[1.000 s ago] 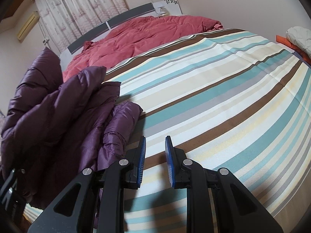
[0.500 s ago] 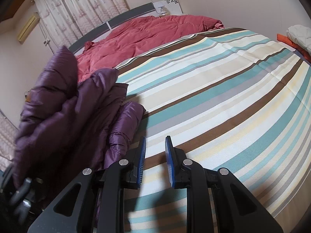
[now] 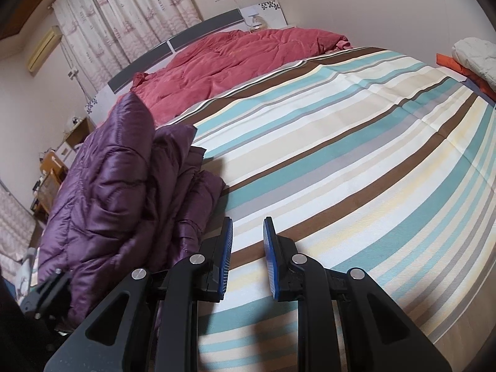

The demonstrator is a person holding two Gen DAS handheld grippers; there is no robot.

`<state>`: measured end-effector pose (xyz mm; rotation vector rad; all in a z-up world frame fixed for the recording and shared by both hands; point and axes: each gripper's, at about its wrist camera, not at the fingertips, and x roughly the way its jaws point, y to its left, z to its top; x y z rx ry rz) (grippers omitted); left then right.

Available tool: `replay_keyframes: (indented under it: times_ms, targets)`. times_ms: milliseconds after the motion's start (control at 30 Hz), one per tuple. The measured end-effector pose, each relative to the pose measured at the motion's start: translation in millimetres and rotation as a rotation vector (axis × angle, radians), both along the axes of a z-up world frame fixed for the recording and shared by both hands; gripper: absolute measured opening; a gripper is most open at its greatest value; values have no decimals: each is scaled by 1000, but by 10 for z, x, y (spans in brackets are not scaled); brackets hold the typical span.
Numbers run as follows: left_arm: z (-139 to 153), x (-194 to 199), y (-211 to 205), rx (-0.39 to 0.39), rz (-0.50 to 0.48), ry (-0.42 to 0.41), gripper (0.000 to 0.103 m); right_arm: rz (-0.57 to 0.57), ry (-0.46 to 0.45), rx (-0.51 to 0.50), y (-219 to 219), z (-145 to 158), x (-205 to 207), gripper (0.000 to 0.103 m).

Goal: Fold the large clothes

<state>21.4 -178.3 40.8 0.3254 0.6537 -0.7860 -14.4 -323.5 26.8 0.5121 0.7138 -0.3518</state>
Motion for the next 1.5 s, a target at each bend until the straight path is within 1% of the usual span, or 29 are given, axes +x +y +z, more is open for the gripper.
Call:
replay_keyframes:
  times_ms: [33,133,200,267,333,400,500,567,633,700,767,867,1033,1167,1300,1433,1500]
  targets:
    - [57,-24,24,-18,-2,4,50,0,-2,2,-9,1,-6,20]
    - [217,-68,113,-74,-7,16,51,10,-9,14,7,10,-2,20]
    - [334,-88,216,-113,-2,1,54,18,-14,9,10,30,3,20]
    - [479,-61,404,-170,34,-19,56,22,-19,2,14,53,2,20]
    - [557,31,581,-203,96,-34,56,22,-22,2,15,68,4,20]
    - [570,170,753,-205,176,-47,56,25,-20,1,12,73,6,20]
    - [462,511,1072,-165,378,-45,56,37,-18,-3,49,90,14,20]
    - [349,672,1254,-150,475,-22,56,51,-16,-11,98,116,16,20]
    - [236,793,1390,-151,529,8,56,60,-20,-21,134,136,21,20]
    - [172,862,1390,-153,529,21,56,69,-21,-29,170,155,30,20]
    - [124,881,1307,-135,502,14,54,75,-23,-31,200,166,36,20]
    - [62,873,1169,-116,462,8,54,82,-26,-42,229,202,50,20]
    - [42,805,1125,-90,433,-5,54,94,-75,-44,266,382,71,20]
    - [37,770,1077,-67,426,-19,54,132,-97,-70,378,529,207,20]
    - [28,775,1061,-55,423,-20,54,179,-114,-82,504,622,453,20]
    - [28,758,1019,-38,419,-35,54,194,-71,-104,543,569,732,20]
    - [29,741,1005,-39,414,-38,54,184,-19,-144,526,491,808,20]
